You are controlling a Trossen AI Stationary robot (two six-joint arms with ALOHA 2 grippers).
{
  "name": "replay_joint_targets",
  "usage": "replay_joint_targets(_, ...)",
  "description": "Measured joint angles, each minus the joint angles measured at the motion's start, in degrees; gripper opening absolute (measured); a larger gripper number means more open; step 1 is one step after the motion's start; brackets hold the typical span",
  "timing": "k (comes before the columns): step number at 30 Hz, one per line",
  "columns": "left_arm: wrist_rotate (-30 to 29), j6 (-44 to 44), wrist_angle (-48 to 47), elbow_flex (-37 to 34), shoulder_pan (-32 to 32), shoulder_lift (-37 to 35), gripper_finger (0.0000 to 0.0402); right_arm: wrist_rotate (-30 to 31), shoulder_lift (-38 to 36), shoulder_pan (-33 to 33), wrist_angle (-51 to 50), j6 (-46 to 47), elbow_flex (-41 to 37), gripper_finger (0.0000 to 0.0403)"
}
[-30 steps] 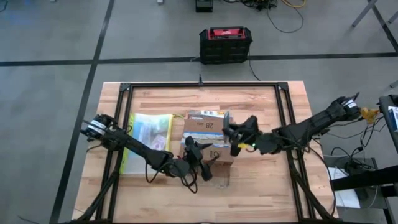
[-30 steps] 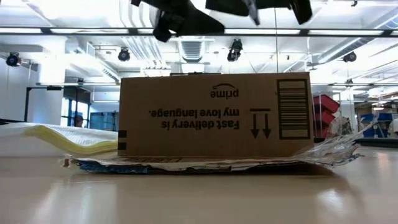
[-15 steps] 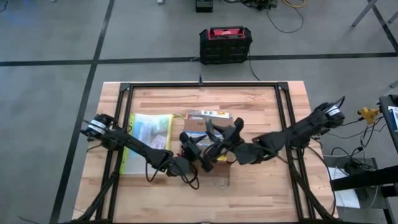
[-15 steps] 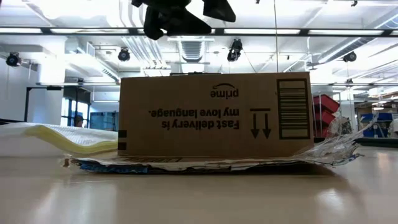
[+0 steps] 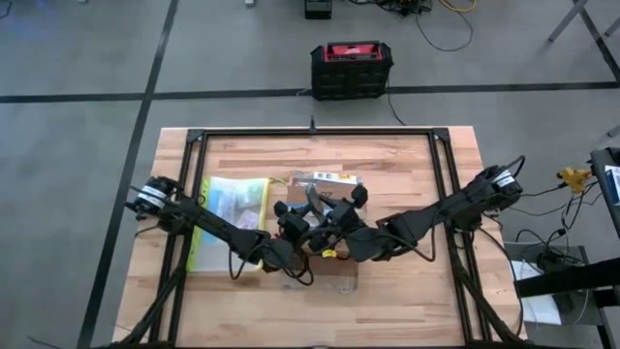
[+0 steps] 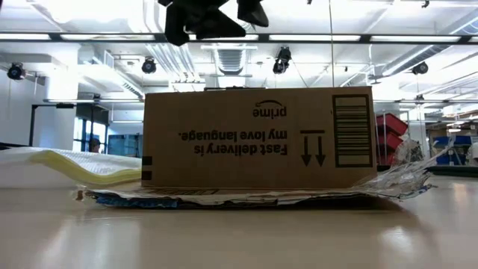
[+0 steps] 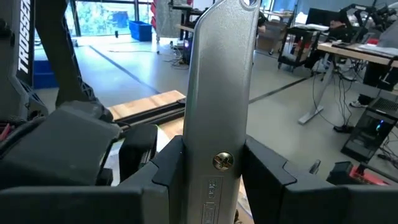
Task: Unpack boxes
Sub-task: Break down the box until it is fully flat
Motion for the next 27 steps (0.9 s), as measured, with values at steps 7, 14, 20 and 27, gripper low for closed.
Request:
replay_joint_targets(7, 0.1, 4.9, 0.5, 0.0, 0.0, -0.3, 0.0118, -0.5, -0.1, 0.0, -0.2, 2.5, 0.0, 0.0106)
replay_joint_targets(14, -0.2, 7.0, 0.8, 0.0, 0.0, -0.4, 0.0103, -0.7, -0.1, 0.0, -0.4, 2.6, 0.0, 0.0106)
replay_joint_targets(20, -1.2, 7.4, 0.8, 0.0, -1.0, -1.7, 0.0139, -0.7, -0.2, 0.2, -0.7, 2.6, 0.0, 0.0106)
replay_joint_targets(27, -1.7, 6.8, 0.7, 0.0, -1.4, -2.3, 0.0168, -0.6, -0.2, 0.7, -1.1, 2.6, 0.0, 0.0106)
